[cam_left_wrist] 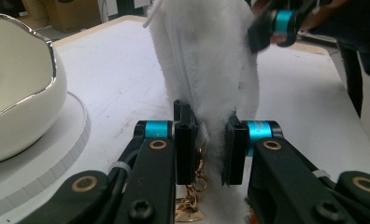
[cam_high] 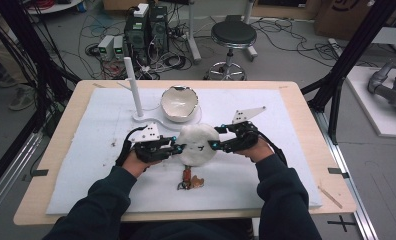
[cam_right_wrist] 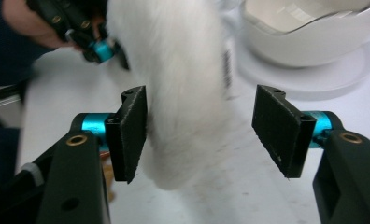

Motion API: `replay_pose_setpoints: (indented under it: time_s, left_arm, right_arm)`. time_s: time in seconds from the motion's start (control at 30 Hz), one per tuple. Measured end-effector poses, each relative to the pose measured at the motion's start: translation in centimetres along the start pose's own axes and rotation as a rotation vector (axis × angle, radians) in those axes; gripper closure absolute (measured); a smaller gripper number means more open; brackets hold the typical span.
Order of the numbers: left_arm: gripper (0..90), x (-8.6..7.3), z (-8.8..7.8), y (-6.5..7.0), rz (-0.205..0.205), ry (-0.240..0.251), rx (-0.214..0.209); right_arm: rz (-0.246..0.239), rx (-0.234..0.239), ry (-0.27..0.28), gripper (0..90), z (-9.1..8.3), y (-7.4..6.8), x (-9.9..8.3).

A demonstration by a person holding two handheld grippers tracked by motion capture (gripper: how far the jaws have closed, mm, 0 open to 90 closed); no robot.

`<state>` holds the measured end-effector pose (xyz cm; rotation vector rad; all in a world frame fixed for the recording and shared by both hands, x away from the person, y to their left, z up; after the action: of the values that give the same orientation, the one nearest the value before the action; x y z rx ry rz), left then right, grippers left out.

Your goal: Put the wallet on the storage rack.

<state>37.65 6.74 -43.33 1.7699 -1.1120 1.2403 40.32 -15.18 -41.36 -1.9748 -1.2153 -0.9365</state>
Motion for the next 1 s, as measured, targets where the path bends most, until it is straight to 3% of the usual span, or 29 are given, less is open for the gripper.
replay_pose_setpoints:
  time_s: [0.03, 0.07, 0.1, 0.13, 0.17, 0.2, 0.23, 0.27, 0.5, 0.6, 0.7, 0.77, 0.8, 0.87, 1.0]
  left_arm:
    - [78.5, 0.0, -0.1, -0.1, -0.006, 0.0, 0.003]
    - [77.6, -0.1, -0.2, -0.4, -0.036, -0.012, 0.017]
    - [73.9, -0.1, -0.2, -0.4, -0.036, -0.012, 0.017]
    - [66.5, -0.3, -0.2, -0.9, -0.088, -0.018, 0.043]
    - [59.1, -0.3, -0.2, -0.9, -0.088, -0.018, 0.043]
    - [59.1, -0.4, -0.1, -1.2, -0.12, -0.019, 0.055]
    - [53.0, -0.6, -0.2, -1.6, -0.154, -0.027, 0.06]
    - [51.0, -0.7, -0.2, -1.7, -0.17, -0.032, 0.066]
    - [52.5, -0.9, -0.4, -2.3, -0.193, -0.04, 0.098]
    - [55.8, -0.9, -0.3, -2.1, -0.173, -0.042, 0.092]
    - [73.8, -1.0, -0.2, -1.8, -0.131, -0.064, 0.084]
    - [73.8, -1.0, -0.3, -1.8, -0.13, -0.062, 0.086]
    - [71.9, -0.9, -0.3, -1.9, -0.147, -0.054, 0.1]
    - [58.4, -1.0, -0.7, -2.5, -0.187, -0.055, 0.138]
    - [54.4, -1.0, -2.2, -3.6, -0.205, -0.026, 0.187]
  right_arm:
    - [0.008, 0.02, -0.009, 49.8, 0.3, 0.0, 0.0]
    - [-0.005, 0.06, -0.03, 67.8, 0.6, -0.2, -0.1]
    - [-0.005, 0.06, -0.03, 67.8, 0.6, -0.2, -0.1]
    - [-0.027, 0.062, -0.022, 73.1, 0.5, -0.4, 0.0]
    - [-0.033, 0.058, -0.013, 74.2, 0.4, -0.4, 0.1]
    - [-0.033, 0.058, -0.013, 74.2, 0.4, -0.4, 0.1]
    - [-0.044, 0.044, -0.005, 74.9, 0.3, -0.5, 0.2]
    - [-0.066, 0.003, 0.012, 75.7, 0.0, -0.4, 0.4]
    - [-0.125, -0.063, 0.069, 76.6, -0.4, -0.3, 0.8]
    - [-0.136, -0.056, 0.087, 76.7, -0.4, -0.6, 1.0]
    - [-0.153, -0.06, 0.095, 77.1, -0.4, -0.8, 1.2]
    - [-0.159, -0.07, 0.098, 77.2, -0.5, -0.8, 1.3]
    - [-0.159, -0.077, 0.103, 77.3, -0.5, -0.8, 1.3]
    - [-0.166, -0.095, 0.116, 77.3, -0.8, -0.7, 1.6]
    - [-0.172, -0.122, 0.157, 77.3, -1.5, -0.4, 2.4]
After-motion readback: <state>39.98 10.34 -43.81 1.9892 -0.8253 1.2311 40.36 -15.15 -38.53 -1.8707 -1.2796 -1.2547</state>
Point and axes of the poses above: each handheld gripper's, and its own axes: z roughly forward along the jaws, x roughly out of its top, y roughly to its right, the point moved 6 cm from there along z, roughly forward along the jaws, and after that the axes turned 1 degree about -x, right-handed, at the moved point
